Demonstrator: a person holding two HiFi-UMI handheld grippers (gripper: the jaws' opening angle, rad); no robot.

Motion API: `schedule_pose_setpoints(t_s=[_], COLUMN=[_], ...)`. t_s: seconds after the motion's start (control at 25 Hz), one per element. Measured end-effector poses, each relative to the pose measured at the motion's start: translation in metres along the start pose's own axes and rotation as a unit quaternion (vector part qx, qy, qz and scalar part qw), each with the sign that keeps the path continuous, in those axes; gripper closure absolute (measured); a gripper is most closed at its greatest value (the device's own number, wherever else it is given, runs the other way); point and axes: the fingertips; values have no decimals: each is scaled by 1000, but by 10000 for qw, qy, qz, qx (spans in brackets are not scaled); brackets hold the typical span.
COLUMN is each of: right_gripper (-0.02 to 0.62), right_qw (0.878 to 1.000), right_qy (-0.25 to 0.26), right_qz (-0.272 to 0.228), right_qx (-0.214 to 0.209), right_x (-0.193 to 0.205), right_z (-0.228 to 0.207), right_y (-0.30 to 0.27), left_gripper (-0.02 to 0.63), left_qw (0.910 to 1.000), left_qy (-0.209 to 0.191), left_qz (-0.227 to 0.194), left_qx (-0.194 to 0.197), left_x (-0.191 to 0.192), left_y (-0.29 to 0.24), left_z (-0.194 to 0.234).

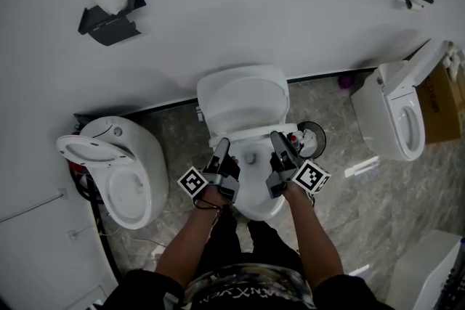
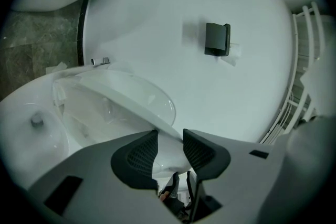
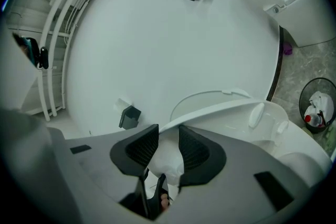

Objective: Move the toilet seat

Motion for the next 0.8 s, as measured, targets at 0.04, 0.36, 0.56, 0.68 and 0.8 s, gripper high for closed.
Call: schedule_pose_setpoints(t_s=[0.04, 0.36, 0.56, 0.68, 0.8], right_gripper=[472, 479, 483, 486, 491], right_qw=[10000, 10000, 10000, 9998, 9998], right_qy=[-22, -16, 76, 166, 142], right_qz=[16, 7, 44, 70, 62], right_qx=[0, 12, 48, 66, 114], right_x=[0, -7, -11, -13, -16], right_z=[-1, -4, -8, -9, -12], right_y=[-3, -25, -43, -54, -66], left_gripper=[440, 440, 439, 439, 440], left_qw=[10000, 9999, 9997, 9995, 9992], left_qy=[-26, -114, -230, -262, -356], left_qz=[9, -5, 80, 137, 187], left_qx=[-1, 52, 46, 66, 57], left_x=[-2, -12, -20, -24, -29], left_y=[-3, -20, -35, -44, -53], left_z=[0, -1, 1, 0, 2])
Point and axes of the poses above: the fingertips, and each gripper's own axes: y backward along the fingers, z to its left, x out of its underside, and after that the axes turned 7 degrees about -z, right-handed
